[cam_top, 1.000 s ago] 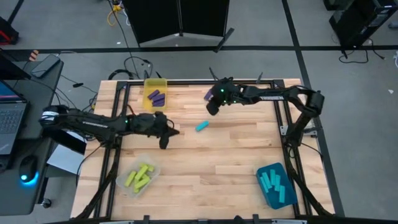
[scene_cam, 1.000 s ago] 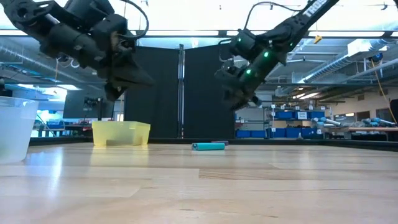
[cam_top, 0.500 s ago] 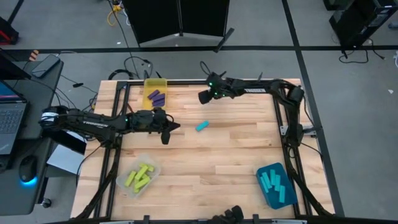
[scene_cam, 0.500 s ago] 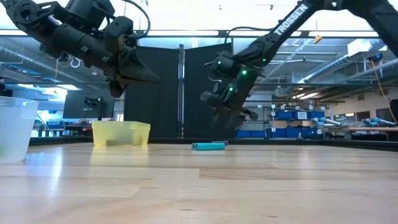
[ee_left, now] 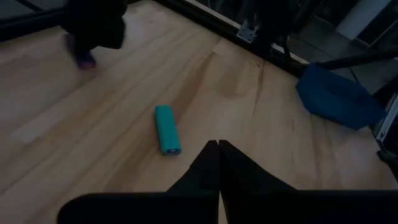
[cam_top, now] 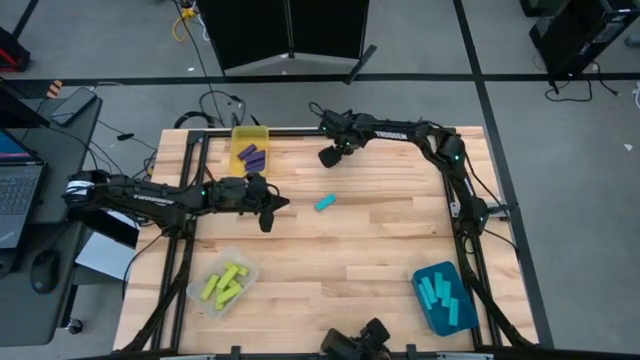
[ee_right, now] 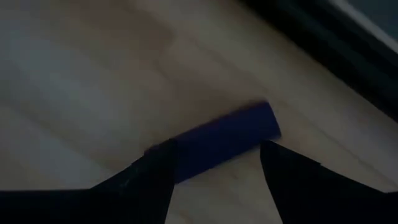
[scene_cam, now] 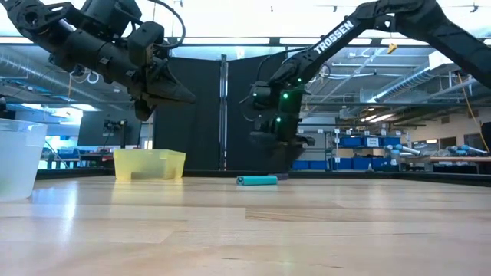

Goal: Sort blocks
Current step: Put the violet block into the yellow bin

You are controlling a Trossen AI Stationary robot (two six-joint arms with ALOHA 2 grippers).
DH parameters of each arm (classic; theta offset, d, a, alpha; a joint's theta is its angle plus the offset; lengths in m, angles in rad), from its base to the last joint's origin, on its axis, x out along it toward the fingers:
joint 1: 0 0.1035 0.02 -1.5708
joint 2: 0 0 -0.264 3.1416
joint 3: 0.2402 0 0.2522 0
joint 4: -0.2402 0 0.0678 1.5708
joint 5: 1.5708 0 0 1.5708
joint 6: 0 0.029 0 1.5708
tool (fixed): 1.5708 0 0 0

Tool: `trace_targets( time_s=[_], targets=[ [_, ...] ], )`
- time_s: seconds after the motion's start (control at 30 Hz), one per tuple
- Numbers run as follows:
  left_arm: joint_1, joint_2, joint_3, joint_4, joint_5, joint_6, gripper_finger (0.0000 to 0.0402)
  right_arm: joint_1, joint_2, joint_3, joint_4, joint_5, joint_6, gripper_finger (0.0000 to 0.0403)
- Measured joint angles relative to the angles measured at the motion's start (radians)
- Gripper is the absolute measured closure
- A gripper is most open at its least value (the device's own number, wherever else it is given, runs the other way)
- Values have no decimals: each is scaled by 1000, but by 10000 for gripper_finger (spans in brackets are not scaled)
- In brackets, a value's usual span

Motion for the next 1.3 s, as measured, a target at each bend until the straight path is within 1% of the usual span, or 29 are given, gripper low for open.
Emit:
trace_targets(
  time_s=[0.13, 0.2, 0.37, 0.43, 0.53, 0.6, 0.73, 0.8, 0.87, 0.93, 1.0, 1.1, 1.3],
  targets=[
    [0, 0, 0, 1, 0, 0, 396, 0, -23, 17, -146, 6, -119, 162],
    [0, 0, 0, 1, 0, 0, 396, 3, -51, 18, -187, 22, -164, 162],
    [0, 0, 0, 3, -4, 0, 396, 6, -114, 18, -337, 50, -200, 161],
    [0, 0, 0, 3, -6, 0, 396, 6, -135, 8, -362, 51, -202, 161],
    [0, 0, 0, 3, -8, 0, 396, 5, -162, -39, -341, 50, -219, 162],
    [-2, 0, 0, 3, -11, 11, 396, 2, -166, -75, -321, 50, -328, 165],
    [-2, 0, 0, 3, -12, 57, 396, 2, -185, -118, -258, 50, -735, 168],
    [-2, 0, 0, 3, -12, 78, 396, 2, -186, -119, -246, 50, -906, 169],
    [-2, 0, 0, 1, -13, 81, 396, 0, -184, -121, -219, 50, -1054, 169],
    [-2, 0, 0, 1, -13, 88, 396, -5, -184, -121, -175, 49, -1169, 170],
    [-2, 0, 0, 1, -13, 108, 396, -10, -184, -121, -153, 38, -1256, 170],
    [-2, 0, 0, 2, -13, 128, 396, -17, -184, -121, -136, 12, -1331, 170],
    [-2, 0, 0, 1, -13, 155, 396, -38, -184, -121, -108, -48, -1355, 170]
  ],
)
